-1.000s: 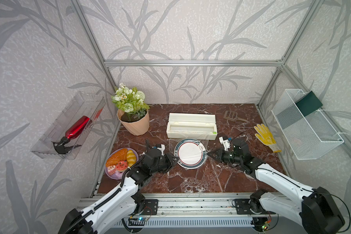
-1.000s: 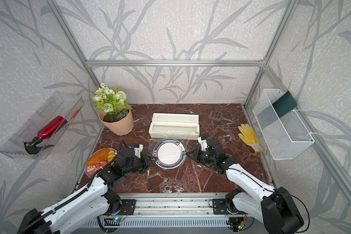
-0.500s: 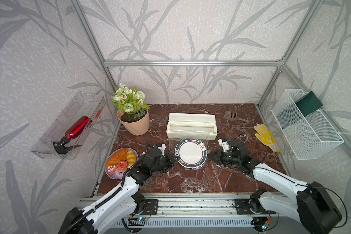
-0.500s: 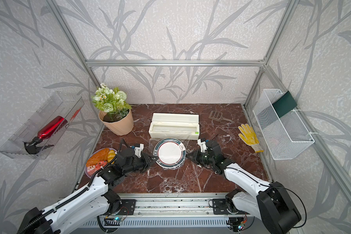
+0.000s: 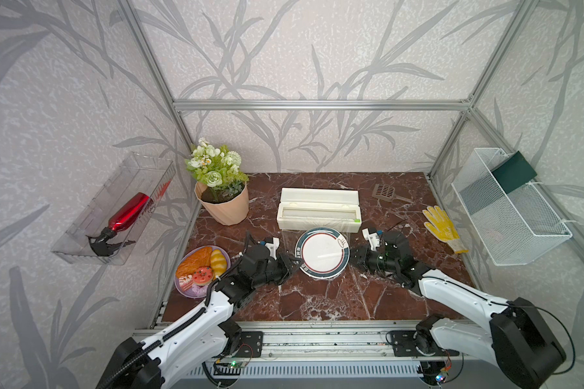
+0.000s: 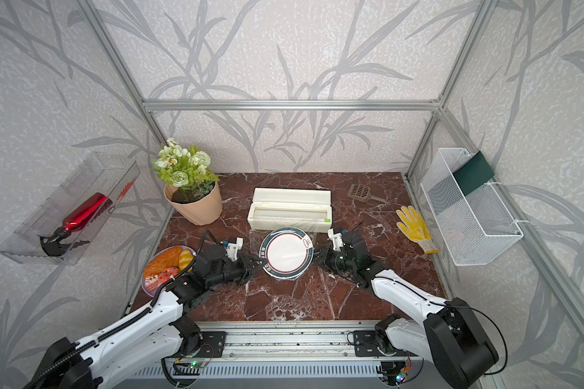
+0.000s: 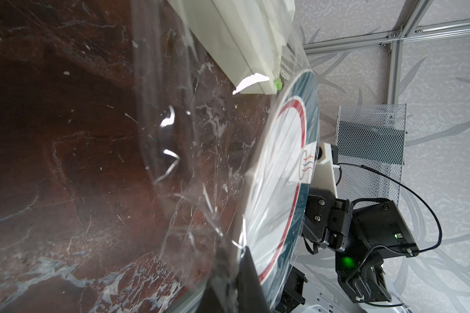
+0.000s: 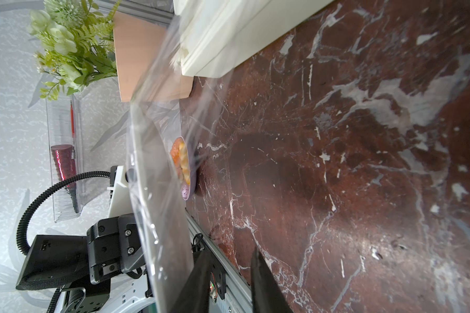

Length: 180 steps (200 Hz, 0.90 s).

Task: Wrap the plate with plastic wrap
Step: Pick up the plate at the center of the board.

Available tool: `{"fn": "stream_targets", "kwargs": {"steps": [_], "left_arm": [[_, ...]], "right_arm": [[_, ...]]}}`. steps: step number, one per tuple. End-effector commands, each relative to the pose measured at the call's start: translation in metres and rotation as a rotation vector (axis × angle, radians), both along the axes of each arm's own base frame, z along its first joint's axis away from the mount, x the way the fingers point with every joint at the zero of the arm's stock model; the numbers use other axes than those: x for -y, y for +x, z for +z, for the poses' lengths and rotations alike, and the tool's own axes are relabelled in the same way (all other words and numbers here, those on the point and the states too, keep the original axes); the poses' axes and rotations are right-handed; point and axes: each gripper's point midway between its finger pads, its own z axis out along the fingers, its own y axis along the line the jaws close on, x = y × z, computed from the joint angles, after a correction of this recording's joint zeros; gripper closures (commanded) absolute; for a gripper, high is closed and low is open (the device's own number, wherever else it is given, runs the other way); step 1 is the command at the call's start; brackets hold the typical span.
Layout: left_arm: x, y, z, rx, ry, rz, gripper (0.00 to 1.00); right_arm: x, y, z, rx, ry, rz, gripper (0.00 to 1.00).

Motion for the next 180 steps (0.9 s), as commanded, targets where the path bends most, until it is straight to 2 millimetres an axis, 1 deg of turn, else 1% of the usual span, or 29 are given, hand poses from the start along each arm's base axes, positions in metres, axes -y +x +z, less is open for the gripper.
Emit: {"fn": "stream_targets", "kwargs": {"steps": [1, 16, 34, 68, 89, 103, 115, 139, 180], "left_arm": [[0.010, -0.002, 0.011, 0.032, -0.055, -0.037, 1.00], [0.013, -0.003, 0.013, 0.038, -0.067, -0.052, 1.00], [0.013, -0.004, 0.019, 0.054, -0.073, -0.057, 1.00], [0.005, -0.008, 0.029, 0.110, -0.043, -0.050, 1.00], [0.002, -0.010, 0.033, 0.148, -0.042, -0.052, 1.00], [0.002, -0.013, 0.037, 0.180, -0.036, -0.071, 1.00], [0.002, -0.016, 0.041, 0.210, -0.034, -0.087, 1.00], [-0.004, -0.018, 0.044, 0.257, -0.020, -0.080, 1.00], [-0.012, -0.018, 0.061, 0.348, -0.064, -0.031, 1.00]], "right_arm": [[-0.009, 0.004, 0.022, 0.063, 0.084, 0.017, 0.72], [-0.010, 0.005, 0.022, 0.057, 0.089, 0.018, 0.72], [-0.003, 0.005, 0.016, 0.056, 0.019, -0.002, 0.72], [0.027, -0.001, 0.001, 0.059, -0.197, -0.052, 0.70], [0.045, -0.005, -0.002, 0.079, -0.284, -0.096, 0.69], [0.053, -0.007, -0.001, 0.096, -0.325, -0.106, 0.68], [0.055, -0.008, 0.003, 0.110, -0.338, -0.104, 0.68], [0.053, -0.008, 0.010, 0.130, -0.335, -0.080, 0.68], [0.044, -0.007, 0.021, 0.156, -0.303, -0.043, 0.65]]}}
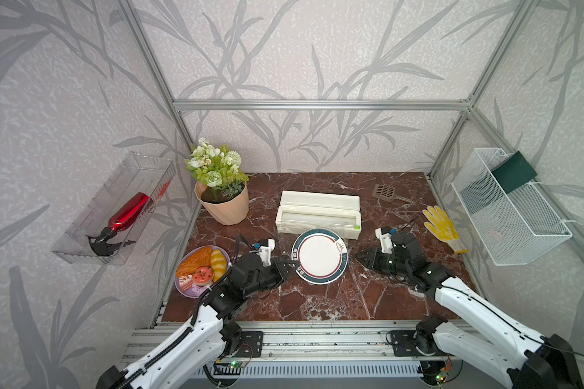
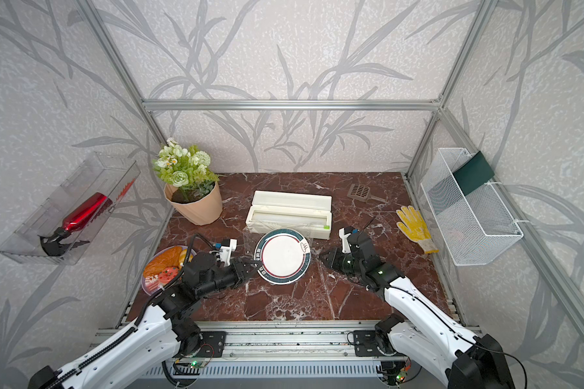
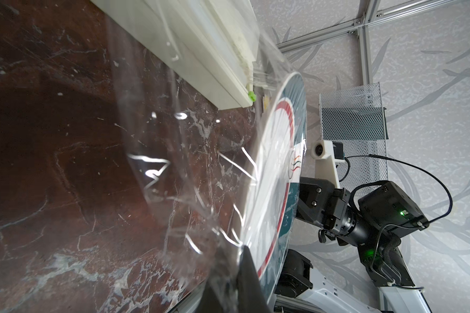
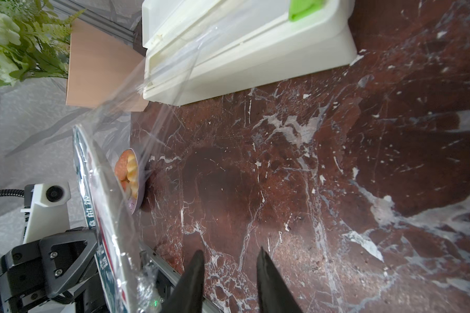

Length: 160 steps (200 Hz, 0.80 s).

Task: Wrap the plate with plastic wrap
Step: Pick up the plate at the center of the board.

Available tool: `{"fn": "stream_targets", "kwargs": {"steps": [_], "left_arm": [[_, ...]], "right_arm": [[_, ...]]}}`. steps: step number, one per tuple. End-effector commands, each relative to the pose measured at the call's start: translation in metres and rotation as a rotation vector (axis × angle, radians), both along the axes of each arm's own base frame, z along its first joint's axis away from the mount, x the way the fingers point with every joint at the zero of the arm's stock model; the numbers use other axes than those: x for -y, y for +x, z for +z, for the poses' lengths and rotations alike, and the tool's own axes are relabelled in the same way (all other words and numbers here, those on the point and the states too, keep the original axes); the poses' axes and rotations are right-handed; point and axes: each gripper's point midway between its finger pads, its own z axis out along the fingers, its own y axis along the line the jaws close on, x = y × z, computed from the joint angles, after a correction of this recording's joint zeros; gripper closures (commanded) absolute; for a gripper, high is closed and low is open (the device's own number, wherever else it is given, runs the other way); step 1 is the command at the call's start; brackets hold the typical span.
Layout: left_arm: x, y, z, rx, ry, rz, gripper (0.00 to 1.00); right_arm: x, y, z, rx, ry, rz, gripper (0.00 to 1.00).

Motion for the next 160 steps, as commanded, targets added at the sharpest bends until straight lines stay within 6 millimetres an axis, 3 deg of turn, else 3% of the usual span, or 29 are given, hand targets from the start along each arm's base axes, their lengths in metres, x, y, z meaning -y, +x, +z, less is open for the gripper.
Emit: {"fn": "stream_targets", "kwargs": {"steps": [1, 48, 94, 129, 160], "left_arm": [[0.003, 0.002, 0.042, 0.170, -0.078, -0.010, 1.00], [0.006, 0.003, 0.052, 0.168, -0.078, -0.023, 1.00], [0.008, 0.003, 0.057, 0.169, -0.076, -0.035, 1.00], [0.008, 0.000, 0.059, 0.169, -0.075, -0.043, 1.00], [0.008, -0.002, 0.056, 0.162, -0.069, -0.050, 1.00]], "right_arm": [[-0.003, 0.003, 0.015, 0.036, -0.002, 0.030, 0.65], [0.004, 0.021, 0.018, 0.046, -0.087, -0.009, 0.64], [0.018, 0.081, 0.033, 0.065, -0.274, -0.034, 0.61], [0.029, 0.122, 0.020, 0.009, -0.344, -0.050, 0.55], [0.033, 0.142, 0.000, -0.058, -0.386, -0.019, 0.49]]}}
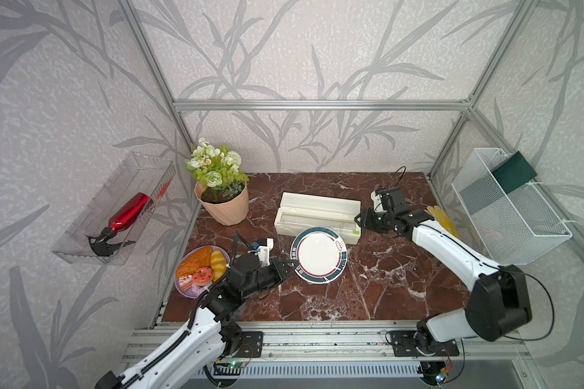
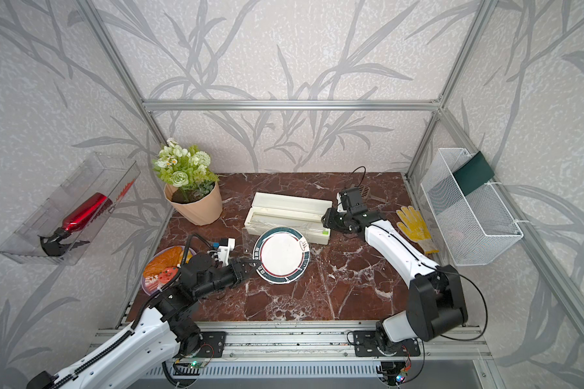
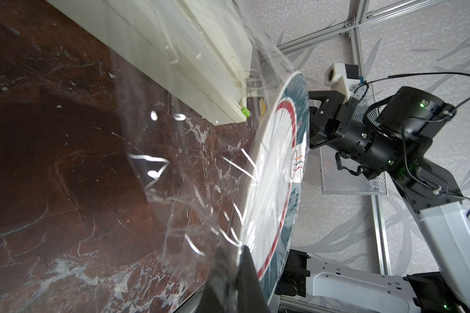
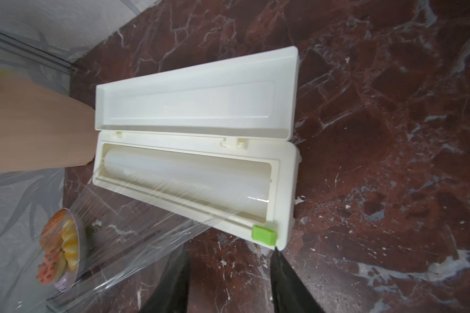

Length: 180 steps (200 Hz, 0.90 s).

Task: Wrap the plate with plastic wrap
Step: Pick up the plate at the center of the board.

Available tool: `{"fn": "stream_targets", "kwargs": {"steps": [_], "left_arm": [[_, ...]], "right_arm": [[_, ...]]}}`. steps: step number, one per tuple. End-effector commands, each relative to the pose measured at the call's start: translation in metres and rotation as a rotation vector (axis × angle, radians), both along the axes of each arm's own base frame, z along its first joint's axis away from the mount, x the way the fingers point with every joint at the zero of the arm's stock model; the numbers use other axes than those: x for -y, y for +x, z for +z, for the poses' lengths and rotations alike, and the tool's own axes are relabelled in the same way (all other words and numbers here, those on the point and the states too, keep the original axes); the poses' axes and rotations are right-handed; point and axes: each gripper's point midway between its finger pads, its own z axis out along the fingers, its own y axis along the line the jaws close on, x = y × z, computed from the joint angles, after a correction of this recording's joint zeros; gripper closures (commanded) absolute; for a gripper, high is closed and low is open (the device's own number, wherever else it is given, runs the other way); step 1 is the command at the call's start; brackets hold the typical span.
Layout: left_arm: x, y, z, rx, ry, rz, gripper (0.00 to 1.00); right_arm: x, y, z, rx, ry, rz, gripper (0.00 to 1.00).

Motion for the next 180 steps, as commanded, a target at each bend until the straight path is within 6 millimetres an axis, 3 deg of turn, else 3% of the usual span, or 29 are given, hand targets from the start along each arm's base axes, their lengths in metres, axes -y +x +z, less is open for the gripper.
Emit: {"fn": "stream_targets", "kwargs": {"steps": [1, 69, 98, 107, 180], "left_arm": [[0.008, -0.003, 0.047, 0.130, -0.078, -0.052, 1.00], [0.008, -0.007, 0.046, 0.163, -0.069, -0.076, 1.00], [0.006, -0.013, 0.053, 0.218, -0.083, -0.088, 1.00], [0.005, -0.014, 0.054, 0.229, -0.082, -0.087, 1.00], [0.003, -0.016, 0.062, 0.261, -0.080, -0.090, 1.00]], "right_arm": [[0.008, 0.002, -0.018, -0.069, -0.073, 0.039, 0.49], [-0.002, 0.009, -0.049, -0.155, -0.028, 0.074, 0.51], [0.002, 0.015, -0.049, -0.149, 0.004, 0.045, 0.55], [0.002, 0.016, -0.062, -0.182, 0.006, 0.036, 0.57], [-0.001, 0.019, -0.081, -0.220, 0.027, 0.020, 0.66]]}}
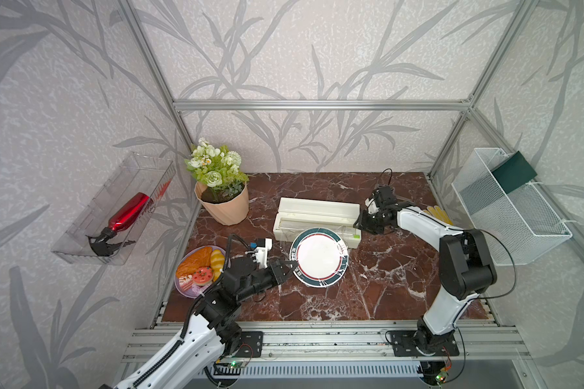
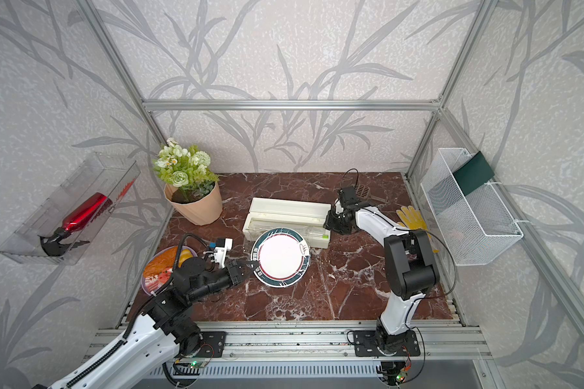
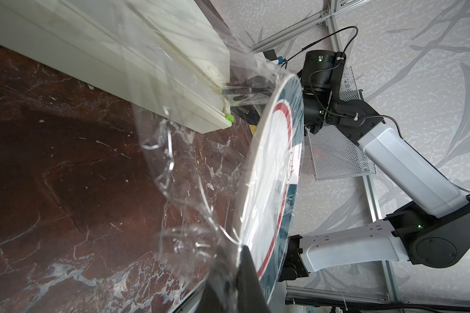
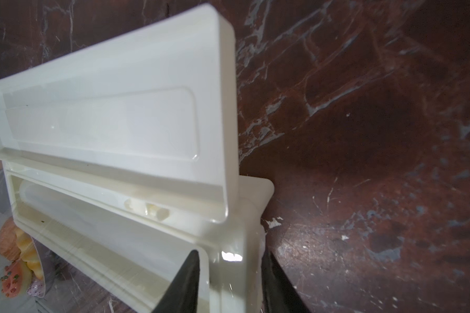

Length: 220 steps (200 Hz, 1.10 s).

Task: Wrap the plate with plastic wrap
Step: Pick up the plate at the center of the board.

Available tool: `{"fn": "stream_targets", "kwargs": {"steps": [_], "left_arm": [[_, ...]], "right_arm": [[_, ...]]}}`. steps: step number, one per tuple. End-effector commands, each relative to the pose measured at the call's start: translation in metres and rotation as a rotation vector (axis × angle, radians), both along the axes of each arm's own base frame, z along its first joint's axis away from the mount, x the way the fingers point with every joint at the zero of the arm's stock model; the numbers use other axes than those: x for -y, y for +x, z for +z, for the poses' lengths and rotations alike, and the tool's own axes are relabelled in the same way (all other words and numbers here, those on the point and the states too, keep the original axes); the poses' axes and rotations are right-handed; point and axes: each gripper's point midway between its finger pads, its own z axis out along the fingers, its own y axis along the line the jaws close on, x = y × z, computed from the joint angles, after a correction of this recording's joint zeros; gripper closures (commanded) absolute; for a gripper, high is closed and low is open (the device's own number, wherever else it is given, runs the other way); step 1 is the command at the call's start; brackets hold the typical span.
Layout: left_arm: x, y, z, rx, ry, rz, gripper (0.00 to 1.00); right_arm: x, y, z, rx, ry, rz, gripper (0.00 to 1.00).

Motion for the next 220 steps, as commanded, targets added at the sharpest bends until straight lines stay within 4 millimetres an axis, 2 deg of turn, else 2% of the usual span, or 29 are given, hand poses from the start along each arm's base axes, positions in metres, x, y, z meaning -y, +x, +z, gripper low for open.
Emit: {"fn": "stream_targets", "kwargs": {"steps": [1, 42, 91, 178, 220], "left_arm": [[0.006, -0.004, 0.045, 0.156, -0.082, -0.047, 1.00], [0.007, -0.003, 0.049, 0.165, -0.081, -0.048, 1.00], [0.008, -0.003, 0.056, 0.176, -0.071, -0.058, 1.00], [0.009, -0.007, 0.075, 0.242, -0.086, -0.083, 1.00], [0.007, -0.016, 0.084, 0.299, -0.109, -0.106, 1.00]], "right_arm": [[-0.002, -0.001, -0.005, -0.008, 0.019, -0.009, 0.67], [0.002, 0.001, -0.008, 0.002, 0.008, -0.035, 0.80], [0.006, 0.009, -0.017, -0.009, -0.013, -0.088, 0.87], [0.014, 0.028, -0.016, 0.004, -0.068, -0.134, 0.90], [0.018, 0.033, -0.018, 0.004, -0.066, -0.151, 0.91]]}}
